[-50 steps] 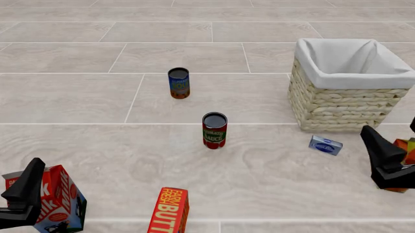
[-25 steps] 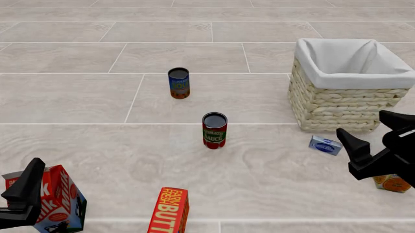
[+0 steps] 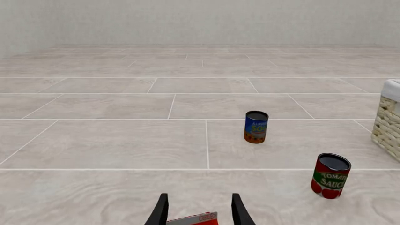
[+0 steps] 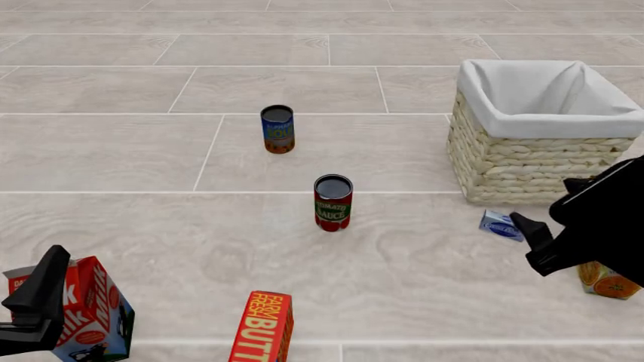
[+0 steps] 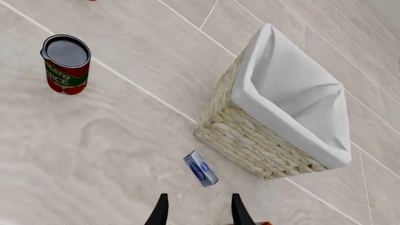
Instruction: Pick the cream cheese and place it in the basket.
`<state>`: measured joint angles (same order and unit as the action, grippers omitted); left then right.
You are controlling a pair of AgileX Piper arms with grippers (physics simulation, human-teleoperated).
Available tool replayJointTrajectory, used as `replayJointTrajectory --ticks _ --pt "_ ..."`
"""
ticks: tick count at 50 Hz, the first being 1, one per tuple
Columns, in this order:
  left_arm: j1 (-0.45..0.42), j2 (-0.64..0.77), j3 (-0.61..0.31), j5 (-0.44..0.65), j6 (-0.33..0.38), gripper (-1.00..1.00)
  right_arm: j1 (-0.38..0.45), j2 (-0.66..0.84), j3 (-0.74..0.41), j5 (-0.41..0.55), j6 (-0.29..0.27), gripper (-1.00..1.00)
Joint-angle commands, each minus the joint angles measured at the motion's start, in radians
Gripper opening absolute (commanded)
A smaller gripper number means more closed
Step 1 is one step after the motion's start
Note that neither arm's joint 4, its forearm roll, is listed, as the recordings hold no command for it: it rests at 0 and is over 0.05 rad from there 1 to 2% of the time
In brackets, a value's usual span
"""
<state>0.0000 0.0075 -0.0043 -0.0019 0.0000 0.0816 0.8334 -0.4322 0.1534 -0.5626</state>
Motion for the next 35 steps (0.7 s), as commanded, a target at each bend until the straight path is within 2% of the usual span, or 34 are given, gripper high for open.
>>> replayJointTrajectory --ticks 1,4,9,13,14,16,18,21,26,27,35 --pt "0.000 0.000 0.000 0.000 0.000 1.00 -0.049 0.141 -0.068 0.001 -0.069 1.00" --pt "0.000 0.000 0.000 0.000 0.000 1.00 -0.056 0.198 -0.083 -0.014 -0.114 1.00" --pt "0.000 0.000 0.000 0.000 0.000 1.00 -0.051 0.271 -0.115 -0.011 -0.120 1.00" --pt "0.000 0.000 0.000 0.000 0.000 1.00 -0.073 0.356 -0.123 -0.051 -0.163 1.00" --pt "0.000 0.000 0.000 0.000 0.000 1.00 -0.069 0.374 -0.125 -0.055 -0.165 1.00" --pt "0.000 0.000 0.000 0.000 0.000 1.00 -0.047 0.400 -0.148 -0.043 -0.128 1.00" --pt "0.000 0.000 0.000 0.000 0.000 1.00 -0.044 0.413 -0.148 -0.043 -0.130 1.00" --pt "0.000 0.000 0.000 0.000 0.000 1.00 -0.079 0.479 -0.148 -0.083 -0.177 1.00" --pt "0.000 0.000 0.000 0.000 0.000 1.00 -0.099 0.544 -0.181 -0.113 -0.193 1.00" --pt "0.000 0.000 0.000 0.000 0.000 1.00 -0.099 0.555 -0.193 -0.103 -0.180 1.00" --pt "0.000 0.000 0.000 0.000 0.000 1.00 -0.111 0.611 -0.236 -0.070 -0.213 1.00"
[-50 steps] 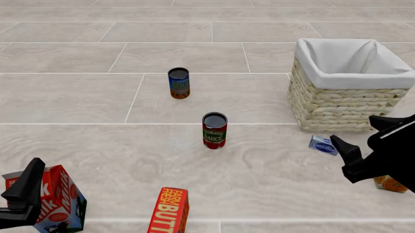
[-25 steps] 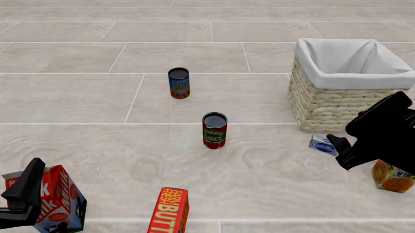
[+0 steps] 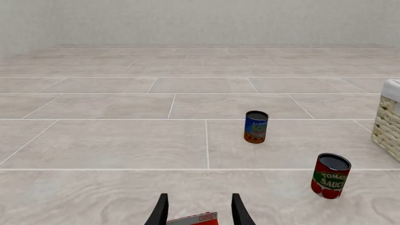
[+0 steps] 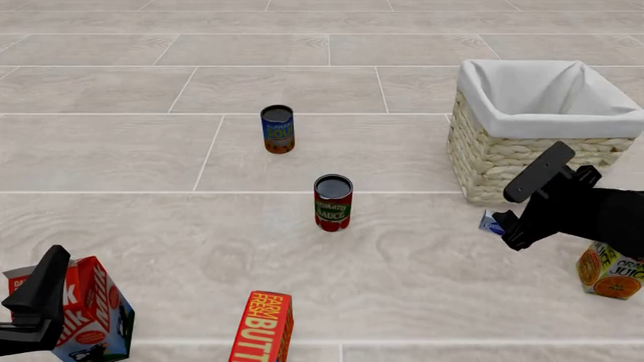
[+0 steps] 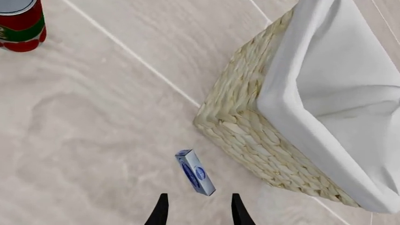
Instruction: Pick the cream cheese and place it in the basket.
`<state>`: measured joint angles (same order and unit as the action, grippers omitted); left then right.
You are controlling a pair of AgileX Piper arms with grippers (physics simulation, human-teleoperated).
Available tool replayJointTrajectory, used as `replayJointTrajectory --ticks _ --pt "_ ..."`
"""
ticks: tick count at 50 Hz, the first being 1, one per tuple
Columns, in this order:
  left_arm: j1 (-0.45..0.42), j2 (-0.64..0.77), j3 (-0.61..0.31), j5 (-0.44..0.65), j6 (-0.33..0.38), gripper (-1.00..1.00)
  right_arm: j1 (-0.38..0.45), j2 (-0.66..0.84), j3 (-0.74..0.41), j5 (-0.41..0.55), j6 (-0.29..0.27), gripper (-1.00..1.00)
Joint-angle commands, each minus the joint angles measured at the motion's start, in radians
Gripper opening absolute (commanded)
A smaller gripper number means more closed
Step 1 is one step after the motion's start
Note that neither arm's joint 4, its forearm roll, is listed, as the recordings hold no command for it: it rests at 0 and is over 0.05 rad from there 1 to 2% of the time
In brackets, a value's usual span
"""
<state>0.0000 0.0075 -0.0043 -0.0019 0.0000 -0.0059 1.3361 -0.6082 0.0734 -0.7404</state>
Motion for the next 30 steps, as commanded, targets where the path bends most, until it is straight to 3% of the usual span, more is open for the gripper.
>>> replayJointTrajectory --ticks 1,2,16,24,26,30 --pt "0.000 0.000 0.000 0.000 0.000 1.00 -0.031 0.125 -0.056 0.003 -0.055 1.00" --pt "0.000 0.000 0.000 0.000 0.000 1.00 -0.039 0.139 -0.050 -0.005 -0.081 1.00" --pt "0.000 0.000 0.000 0.000 0.000 1.00 -0.033 0.194 -0.101 0.017 -0.047 1.00" --pt "0.000 0.000 0.000 0.000 0.000 1.00 -0.047 0.228 -0.107 0.001 -0.094 1.00" --pt "0.000 0.000 0.000 0.000 0.000 1.00 -0.034 0.224 -0.134 0.024 -0.055 1.00" --pt "0.000 0.000 0.000 0.000 0.000 1.00 -0.033 0.244 -0.126 0.015 -0.072 1.00"
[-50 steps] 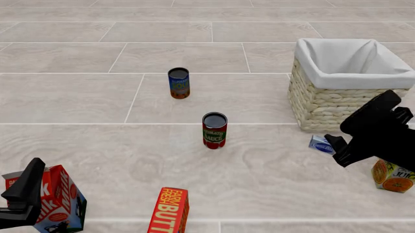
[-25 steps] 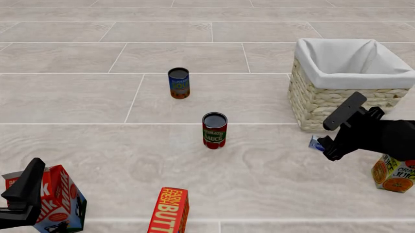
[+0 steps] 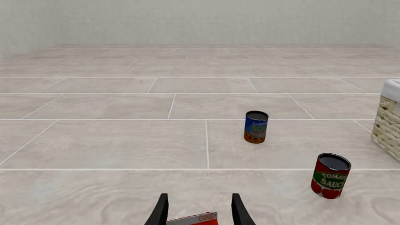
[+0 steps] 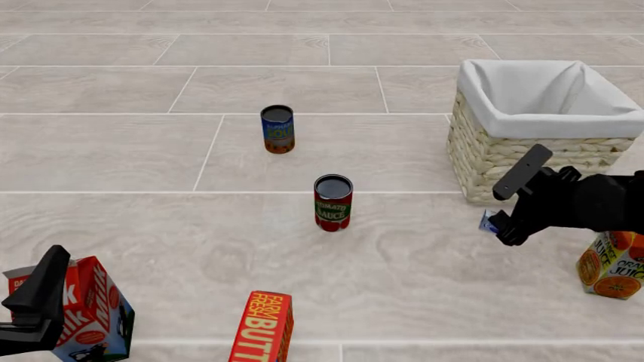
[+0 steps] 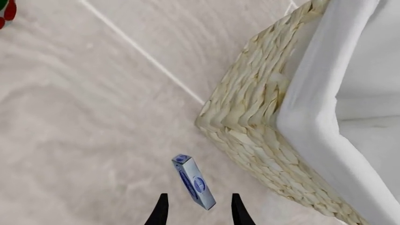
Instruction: Pick the cream cheese and place it in the basket.
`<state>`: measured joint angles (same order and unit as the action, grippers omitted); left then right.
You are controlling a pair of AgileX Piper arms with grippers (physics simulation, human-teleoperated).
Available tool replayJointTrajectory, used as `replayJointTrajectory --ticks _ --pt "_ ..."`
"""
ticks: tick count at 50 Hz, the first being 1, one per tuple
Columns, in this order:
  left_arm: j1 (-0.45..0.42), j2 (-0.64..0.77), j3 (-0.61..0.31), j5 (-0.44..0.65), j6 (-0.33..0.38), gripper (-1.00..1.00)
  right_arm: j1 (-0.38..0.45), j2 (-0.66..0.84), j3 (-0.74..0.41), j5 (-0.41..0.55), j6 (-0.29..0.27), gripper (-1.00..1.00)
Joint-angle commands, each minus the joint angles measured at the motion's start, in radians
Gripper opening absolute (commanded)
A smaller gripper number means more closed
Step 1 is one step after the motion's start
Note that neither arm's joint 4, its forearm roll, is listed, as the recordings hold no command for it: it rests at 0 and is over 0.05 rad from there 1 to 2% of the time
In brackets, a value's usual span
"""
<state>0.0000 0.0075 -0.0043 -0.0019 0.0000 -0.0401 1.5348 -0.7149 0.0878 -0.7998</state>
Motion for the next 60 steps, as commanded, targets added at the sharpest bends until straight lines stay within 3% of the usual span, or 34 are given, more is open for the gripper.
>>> replayJointTrajectory --ticks 1,11,20,22,26,29,33,36,49,53,54,60 --pt "0.000 0.000 0.000 0.000 0.000 1.00 -0.009 0.061 -0.017 -0.010 -0.026 1.00" --pt "0.000 0.000 0.000 0.000 0.000 1.00 -0.005 0.113 -0.054 -0.006 -0.001 1.00" --pt "0.000 0.000 0.000 0.000 0.000 1.00 -0.010 0.176 -0.067 -0.022 -0.040 1.00" --pt "0.000 0.000 0.000 0.000 0.000 1.00 -0.032 0.195 -0.072 -0.035 -0.077 1.00" --pt "0.000 0.000 0.000 0.000 0.000 1.00 -0.009 0.211 -0.110 -0.003 -0.025 1.00" --pt "0.000 0.000 0.000 0.000 0.000 1.00 -0.037 0.236 -0.109 -0.022 -0.062 1.00" --pt "0.000 0.000 0.000 0.000 0.000 1.00 -0.028 0.242 -0.122 -0.008 -0.045 1.00" --pt "0.000 0.000 0.000 0.000 0.000 1.00 -0.055 0.258 -0.118 -0.014 -0.084 1.00" --pt "0.000 0.000 0.000 0.000 0.000 1.00 -0.052 0.287 -0.118 -0.031 -0.081 1.00" --pt "0.000 0.000 0.000 0.000 0.000 1.00 -0.017 0.278 -0.100 -0.035 -0.046 1.00" --pt "0.000 0.000 0.000 0.000 0.000 1.00 -0.017 0.280 -0.093 -0.036 -0.049 -1.00" --pt "0.000 0.000 0.000 0.000 0.000 1.00 -0.024 0.277 -0.096 -0.038 -0.048 -1.00"
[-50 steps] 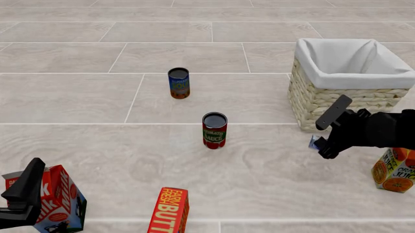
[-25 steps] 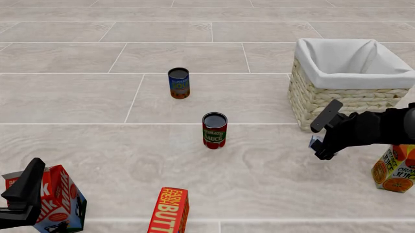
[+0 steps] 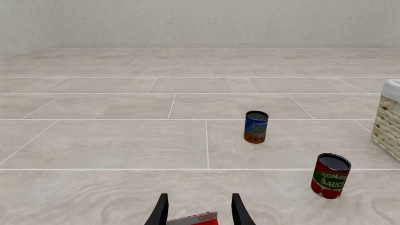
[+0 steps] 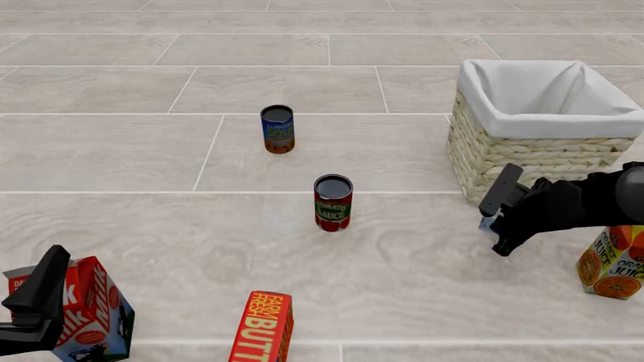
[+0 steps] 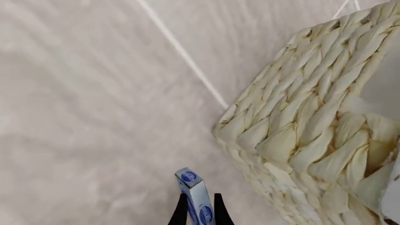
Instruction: Pick the cream cheese and place it in the basket.
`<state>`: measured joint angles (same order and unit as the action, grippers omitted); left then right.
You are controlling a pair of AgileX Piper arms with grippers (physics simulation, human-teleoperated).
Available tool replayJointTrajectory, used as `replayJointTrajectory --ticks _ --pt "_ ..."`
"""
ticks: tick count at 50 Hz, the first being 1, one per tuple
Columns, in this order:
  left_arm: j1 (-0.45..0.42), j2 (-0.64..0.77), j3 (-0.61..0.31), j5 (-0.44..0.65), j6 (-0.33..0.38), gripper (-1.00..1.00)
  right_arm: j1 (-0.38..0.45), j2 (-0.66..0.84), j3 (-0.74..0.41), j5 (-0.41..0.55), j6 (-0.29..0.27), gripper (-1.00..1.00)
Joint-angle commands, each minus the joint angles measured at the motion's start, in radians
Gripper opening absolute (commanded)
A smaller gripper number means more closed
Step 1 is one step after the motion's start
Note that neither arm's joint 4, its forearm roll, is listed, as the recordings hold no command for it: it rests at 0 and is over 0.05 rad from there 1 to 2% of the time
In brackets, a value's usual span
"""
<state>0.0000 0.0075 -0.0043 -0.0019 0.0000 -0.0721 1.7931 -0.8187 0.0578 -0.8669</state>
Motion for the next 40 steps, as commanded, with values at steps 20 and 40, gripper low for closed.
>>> replayJointTrajectory --ticks 20,40 --pt "0.000 0.000 0.000 0.000 0.000 1.00 0.069 -0.173 0.075 0.051 0.007 -1.00" --pt "0.000 0.000 0.000 0.000 0.000 1.00 0.167 -0.420 0.118 0.176 0.040 -1.00"
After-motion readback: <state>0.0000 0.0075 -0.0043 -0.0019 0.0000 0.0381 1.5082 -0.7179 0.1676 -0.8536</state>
